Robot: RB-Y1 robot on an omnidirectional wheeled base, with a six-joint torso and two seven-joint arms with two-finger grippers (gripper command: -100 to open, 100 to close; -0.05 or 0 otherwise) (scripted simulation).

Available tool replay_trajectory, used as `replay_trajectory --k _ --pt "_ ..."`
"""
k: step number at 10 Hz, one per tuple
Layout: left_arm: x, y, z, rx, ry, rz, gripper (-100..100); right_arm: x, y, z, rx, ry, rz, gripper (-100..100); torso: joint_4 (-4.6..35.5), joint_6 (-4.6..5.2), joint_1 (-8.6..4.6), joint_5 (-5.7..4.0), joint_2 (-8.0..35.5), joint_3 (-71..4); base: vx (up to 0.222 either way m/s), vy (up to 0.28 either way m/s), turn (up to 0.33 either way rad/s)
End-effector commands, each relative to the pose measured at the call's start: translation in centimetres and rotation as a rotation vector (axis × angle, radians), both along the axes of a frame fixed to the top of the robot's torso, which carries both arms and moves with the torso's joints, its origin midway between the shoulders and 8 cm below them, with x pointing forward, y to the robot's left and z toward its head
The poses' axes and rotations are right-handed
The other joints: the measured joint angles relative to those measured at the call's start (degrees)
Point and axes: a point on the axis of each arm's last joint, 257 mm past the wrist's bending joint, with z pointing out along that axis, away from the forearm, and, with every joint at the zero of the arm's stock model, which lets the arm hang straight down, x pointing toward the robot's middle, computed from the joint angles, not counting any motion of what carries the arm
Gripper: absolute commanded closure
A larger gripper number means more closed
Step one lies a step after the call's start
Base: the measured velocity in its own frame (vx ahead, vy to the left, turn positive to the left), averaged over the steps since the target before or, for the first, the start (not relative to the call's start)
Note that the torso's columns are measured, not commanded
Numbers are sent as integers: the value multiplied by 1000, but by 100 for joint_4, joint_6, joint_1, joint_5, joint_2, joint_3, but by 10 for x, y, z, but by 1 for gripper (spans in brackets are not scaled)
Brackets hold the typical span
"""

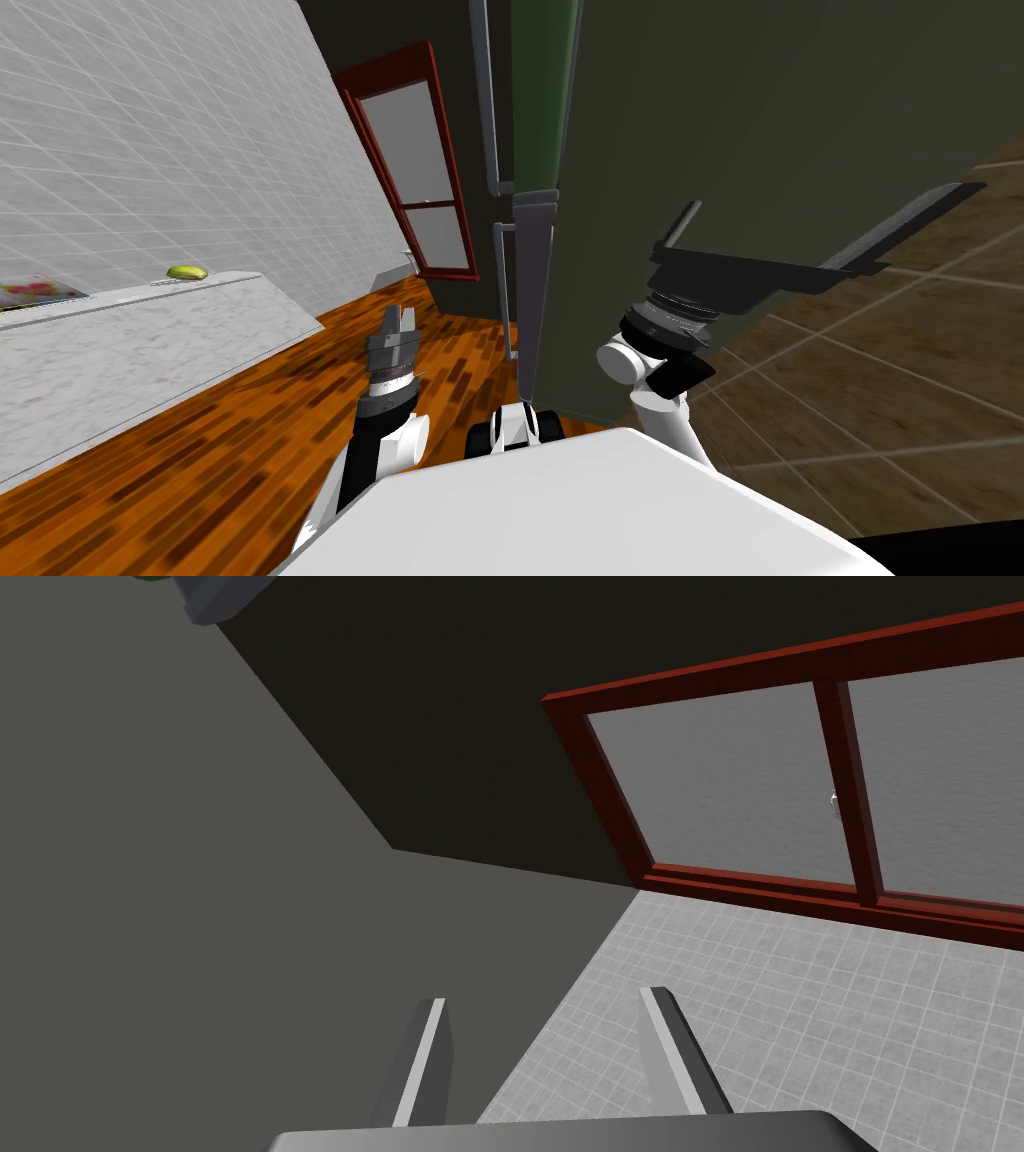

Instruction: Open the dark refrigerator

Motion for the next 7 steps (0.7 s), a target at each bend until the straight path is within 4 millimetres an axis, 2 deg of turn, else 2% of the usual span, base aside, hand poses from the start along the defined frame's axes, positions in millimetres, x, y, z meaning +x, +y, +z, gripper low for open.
replay_trajectory --k 1,3,4,5,6,7 --pt "0 0 0 0 0 0 0 -18 -10 12 69 -114 76 -100 -1 2 2 1 -2 -1 21 24 90" --pt "0 0 0 0 0 0 0 -15 -18 10 98 -108 103 -100 -2 3 2 1 -5 -4 16 16 16" --pt "0 0 0 0 0 0 0 -26 -24 16 135 -183 145 -100 -1 3 -4 -1 0 0 13 17 97" --pt "0 0 0 0 0 0 0 -23 -30 15 158 -178 166 -100 0 -1 0 0 -1 -1 12 17 52" --pt "0 0 0 0 0 0 0 -34 -35 19 188 -245 198 -100 -1 2 1 0 -2 -1 15 22 95" --pt "0 0 0 0 0 0 0 -32 -39 19 205 -248 218 -100 -1 0 4 1 -4 -2 9 16 28"
